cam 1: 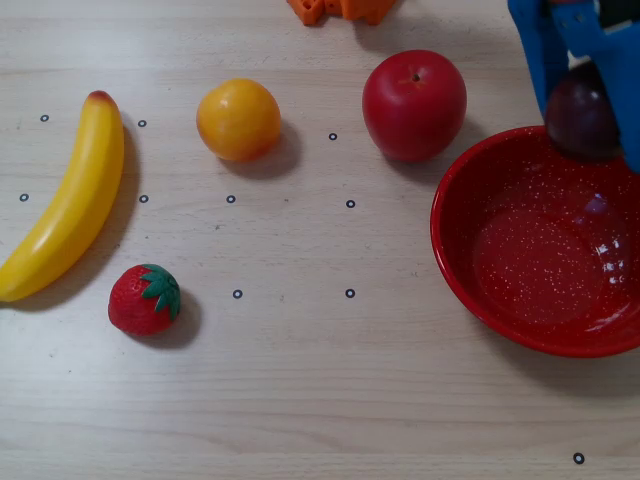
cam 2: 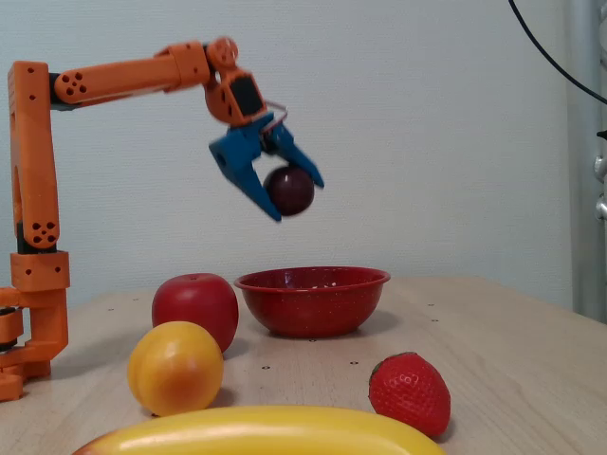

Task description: Put plum in the red bowl.

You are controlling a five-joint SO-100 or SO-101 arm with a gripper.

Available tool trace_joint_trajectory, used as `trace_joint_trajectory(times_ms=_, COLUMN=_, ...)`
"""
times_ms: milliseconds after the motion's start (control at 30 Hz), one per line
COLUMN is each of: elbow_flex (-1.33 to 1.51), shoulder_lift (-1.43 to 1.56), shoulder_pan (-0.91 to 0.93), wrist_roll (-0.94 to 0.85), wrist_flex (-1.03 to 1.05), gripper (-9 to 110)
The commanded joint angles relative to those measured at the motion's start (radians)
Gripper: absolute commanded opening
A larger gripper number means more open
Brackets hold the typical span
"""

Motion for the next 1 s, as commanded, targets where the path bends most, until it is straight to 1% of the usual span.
trace_joint_trajectory(times_ms=0, elbow_flex=0.026, shoulder_lift=0.075, shoulder_pan=0.028, wrist_roll=0.066, wrist_flex=-0.109, gripper=0)
trace_joint_trajectory(times_ms=167, elbow_flex=0.245, shoulder_lift=0.028, shoulder_pan=0.020, wrist_roll=0.143, wrist_flex=-0.276, gripper=0)
trace_joint_trajectory(times_ms=267, elbow_flex=0.321, shoulder_lift=0.005, shoulder_pan=-0.002, wrist_roll=0.173, wrist_flex=-0.367, gripper=0)
trace_joint_trajectory(times_ms=300, elbow_flex=0.344, shoulder_lift=0.000, shoulder_pan=-0.008, wrist_roll=0.187, wrist_flex=-0.394, gripper=5)
trace_joint_trajectory(times_ms=367, elbow_flex=0.379, shoulder_lift=-0.011, shoulder_pan=-0.025, wrist_roll=0.207, wrist_flex=-0.417, gripper=26)
trace_joint_trajectory(times_ms=400, elbow_flex=0.394, shoulder_lift=-0.014, shoulder_pan=-0.032, wrist_roll=0.221, wrist_flex=-0.422, gripper=32)
trace_joint_trajectory(times_ms=433, elbow_flex=0.407, shoulder_lift=-0.018, shoulder_pan=-0.040, wrist_roll=0.232, wrist_flex=-0.426, gripper=35)
trace_joint_trajectory(times_ms=633, elbow_flex=0.449, shoulder_lift=-0.026, shoulder_pan=-0.067, wrist_roll=0.265, wrist_flex=-0.453, gripper=45)
trace_joint_trajectory(times_ms=733, elbow_flex=0.420, shoulder_lift=-0.023, shoulder_pan=-0.072, wrist_roll=0.258, wrist_flex=-0.431, gripper=46)
trace_joint_trajectory(times_ms=800, elbow_flex=0.354, shoulder_lift=-0.015, shoulder_pan=-0.075, wrist_roll=0.222, wrist_flex=-0.374, gripper=44)
trace_joint_trajectory(times_ms=867, elbow_flex=0.270, shoulder_lift=-0.005, shoulder_pan=-0.078, wrist_roll=0.181, wrist_flex=-0.308, gripper=41)
trace_joint_trajectory(times_ms=967, elbow_flex=0.137, shoulder_lift=0.023, shoulder_pan=-0.087, wrist_roll=0.124, wrist_flex=-0.199, gripper=33)
